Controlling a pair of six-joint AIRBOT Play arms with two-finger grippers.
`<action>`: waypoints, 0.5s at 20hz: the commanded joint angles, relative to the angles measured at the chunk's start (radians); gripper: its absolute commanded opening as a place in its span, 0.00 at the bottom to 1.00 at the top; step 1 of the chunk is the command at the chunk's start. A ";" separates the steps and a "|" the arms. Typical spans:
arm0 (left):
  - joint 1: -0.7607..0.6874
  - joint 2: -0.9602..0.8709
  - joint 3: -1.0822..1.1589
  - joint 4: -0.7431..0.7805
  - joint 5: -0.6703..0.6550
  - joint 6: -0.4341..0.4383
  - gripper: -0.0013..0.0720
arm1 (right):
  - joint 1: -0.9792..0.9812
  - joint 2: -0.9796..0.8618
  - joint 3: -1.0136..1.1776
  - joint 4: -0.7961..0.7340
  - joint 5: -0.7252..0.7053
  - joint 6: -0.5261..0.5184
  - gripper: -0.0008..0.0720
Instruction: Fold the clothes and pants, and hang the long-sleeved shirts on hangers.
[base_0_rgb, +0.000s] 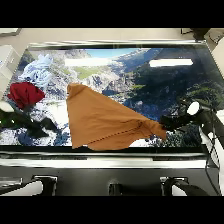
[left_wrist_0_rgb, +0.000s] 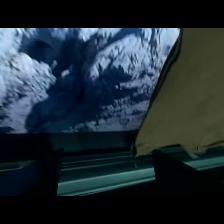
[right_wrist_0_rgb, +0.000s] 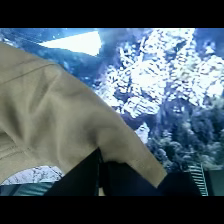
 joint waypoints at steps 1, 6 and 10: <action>-0.008 0.073 -0.320 -0.243 0.102 0.134 0.82 | 0.000 0.000 0.000 0.003 0.019 -0.001 0.07; -0.134 0.070 -0.451 -0.360 0.261 0.183 0.82 | 0.000 0.000 0.000 0.007 0.024 -0.001 0.07; -0.207 0.070 -0.450 -0.417 0.412 0.161 0.78 | 0.000 0.000 0.000 0.007 0.054 -0.001 0.07</action>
